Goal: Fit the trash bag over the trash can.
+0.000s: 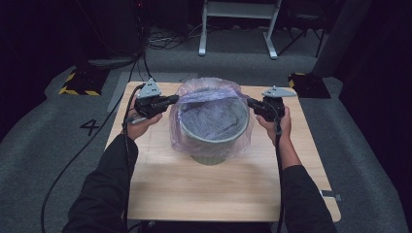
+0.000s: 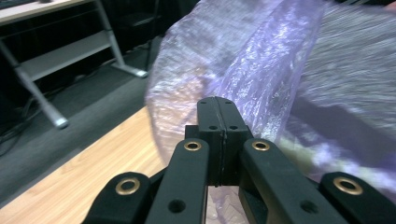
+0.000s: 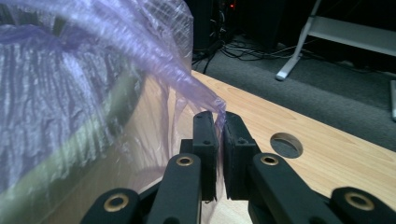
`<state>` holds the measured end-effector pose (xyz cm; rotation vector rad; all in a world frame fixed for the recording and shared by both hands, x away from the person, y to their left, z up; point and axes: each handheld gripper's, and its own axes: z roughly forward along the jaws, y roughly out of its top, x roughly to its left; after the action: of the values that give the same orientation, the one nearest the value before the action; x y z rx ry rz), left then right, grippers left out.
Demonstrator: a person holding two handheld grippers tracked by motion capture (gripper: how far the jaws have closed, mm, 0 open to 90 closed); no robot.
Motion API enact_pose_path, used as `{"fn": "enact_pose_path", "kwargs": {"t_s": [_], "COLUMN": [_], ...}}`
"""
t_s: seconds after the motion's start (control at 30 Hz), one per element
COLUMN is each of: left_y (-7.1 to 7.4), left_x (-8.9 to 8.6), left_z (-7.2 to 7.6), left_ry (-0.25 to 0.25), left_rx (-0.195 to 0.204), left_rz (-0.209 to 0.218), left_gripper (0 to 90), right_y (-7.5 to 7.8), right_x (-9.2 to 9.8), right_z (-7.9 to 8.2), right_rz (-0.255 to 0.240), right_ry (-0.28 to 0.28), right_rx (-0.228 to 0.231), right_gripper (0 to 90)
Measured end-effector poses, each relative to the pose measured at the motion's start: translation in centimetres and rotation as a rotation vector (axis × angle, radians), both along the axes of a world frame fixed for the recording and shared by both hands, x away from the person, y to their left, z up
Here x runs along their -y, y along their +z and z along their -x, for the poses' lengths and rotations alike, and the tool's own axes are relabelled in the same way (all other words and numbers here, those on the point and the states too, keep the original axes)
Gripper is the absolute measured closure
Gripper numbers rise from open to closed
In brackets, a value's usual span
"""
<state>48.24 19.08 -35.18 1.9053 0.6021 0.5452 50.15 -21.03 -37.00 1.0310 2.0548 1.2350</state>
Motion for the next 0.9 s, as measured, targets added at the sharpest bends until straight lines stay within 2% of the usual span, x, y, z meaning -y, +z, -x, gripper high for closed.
{"fn": "enact_pose_path", "kwargs": {"t_s": [0.07, 0.2, 0.33, 0.43, 0.5, 0.6, 0.67, 0.8, 0.83, 0.9], "left_y": [-0.2, -1.3, -2.7, -3.9, -4.5, -5.6, -6.3, -7.3, -7.6, -7.9], "left_x": [0.3, 1.1, 1.8, 2.1, 2.5, 3.4, 3.7, 3.8, 3.8, 3.8], "left_z": [-0.5, -1.8, -2.7, -3.6, -4.0, -4.4, -4.5, -4.5, -4.5, -4.4], "left_ry": [0.021, 0.010, 0.004, 0.016, 0.022, 0.016, 0.012, 0.005, 0.010, 0.003], "left_rx": [-0.007, -0.055, -0.106, -0.153, -0.179, -0.210, -0.229, -0.253, -0.255, -0.265], "left_rz": [-0.015, -0.015, 0.010, 0.015, -0.010, -0.070, -0.074, -0.048, -0.066, -0.053], "left_gripper": [89.9, 89.9, 90.0, 90.0, 90.0, 90.0, 90.0, 90.0, 90.0, 90.0], "right_y": [-0.1, -0.5, -1.5, -2.4, -2.9, -3.6, -4.1, -5.0, -5.3, -5.8], "right_x": [-0.1, -0.3, -0.8, -0.8, -0.8, -1.1, -1.1, -0.9, -0.9, -0.8], "right_z": [-0.2, -0.7, -1.4, -1.8, -2.1, -2.2, -2.3, -2.4, -2.4, -2.3], "right_rz": [0.000, -0.006, -0.011, -0.015, -0.019, 0.014, 0.019, 0.017, 0.026, 0.034], "right_ry": [-0.004, -0.010, 0.000, 0.012, 0.026, 0.054, 0.062, 0.064, 0.066, 0.067], "right_rx": [-0.007, -0.030, -0.072, -0.126, -0.168, -0.213, -0.234, -0.266, -0.272, -0.284], "right_gripper": [85.7, 86.3, 87.3, 87.4, 87.6, 87.9, 87.9, 87.9, 87.9, 88.0]}}
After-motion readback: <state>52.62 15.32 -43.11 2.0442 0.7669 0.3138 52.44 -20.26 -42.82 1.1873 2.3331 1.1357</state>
